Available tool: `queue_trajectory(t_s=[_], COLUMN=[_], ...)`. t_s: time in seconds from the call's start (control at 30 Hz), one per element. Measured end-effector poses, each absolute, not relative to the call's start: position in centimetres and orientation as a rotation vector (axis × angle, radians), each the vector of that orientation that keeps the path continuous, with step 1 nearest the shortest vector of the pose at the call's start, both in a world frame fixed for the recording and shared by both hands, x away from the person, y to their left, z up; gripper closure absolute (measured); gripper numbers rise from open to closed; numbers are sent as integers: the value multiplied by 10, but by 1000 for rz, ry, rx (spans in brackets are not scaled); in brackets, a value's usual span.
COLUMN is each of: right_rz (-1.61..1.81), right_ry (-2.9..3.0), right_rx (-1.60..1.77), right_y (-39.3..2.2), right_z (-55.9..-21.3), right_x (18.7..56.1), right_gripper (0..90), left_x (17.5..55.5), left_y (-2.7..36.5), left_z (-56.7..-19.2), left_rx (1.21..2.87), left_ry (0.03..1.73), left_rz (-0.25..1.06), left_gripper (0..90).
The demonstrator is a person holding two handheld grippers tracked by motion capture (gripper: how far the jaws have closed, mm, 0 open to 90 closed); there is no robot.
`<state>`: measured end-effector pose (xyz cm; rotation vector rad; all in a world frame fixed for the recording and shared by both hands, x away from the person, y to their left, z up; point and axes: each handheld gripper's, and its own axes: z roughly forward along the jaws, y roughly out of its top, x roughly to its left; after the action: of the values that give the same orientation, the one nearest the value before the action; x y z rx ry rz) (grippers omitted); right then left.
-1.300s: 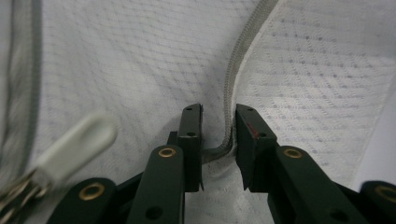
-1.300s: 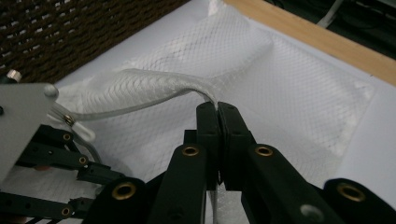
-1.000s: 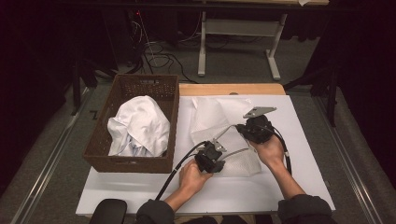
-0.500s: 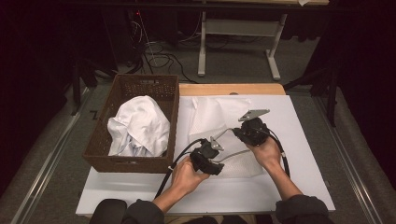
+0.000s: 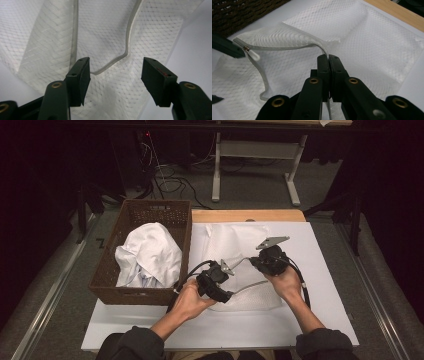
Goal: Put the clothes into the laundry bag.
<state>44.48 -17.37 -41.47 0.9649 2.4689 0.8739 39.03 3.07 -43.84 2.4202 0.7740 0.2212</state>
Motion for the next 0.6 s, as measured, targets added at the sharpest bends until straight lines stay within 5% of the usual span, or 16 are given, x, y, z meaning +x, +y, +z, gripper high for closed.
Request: queue_trajectory(t_s=[0.6], right_rz=[849], right_ry=[2490], right_rx=[958], right_y=[-172], right_z=[-419], right_x=[445], right_gripper=[895], left_x=[396], left_y=[68], left_z=[-405], left_rx=[2449], left_ry=[790], left_rz=[301], left_gripper=[374])
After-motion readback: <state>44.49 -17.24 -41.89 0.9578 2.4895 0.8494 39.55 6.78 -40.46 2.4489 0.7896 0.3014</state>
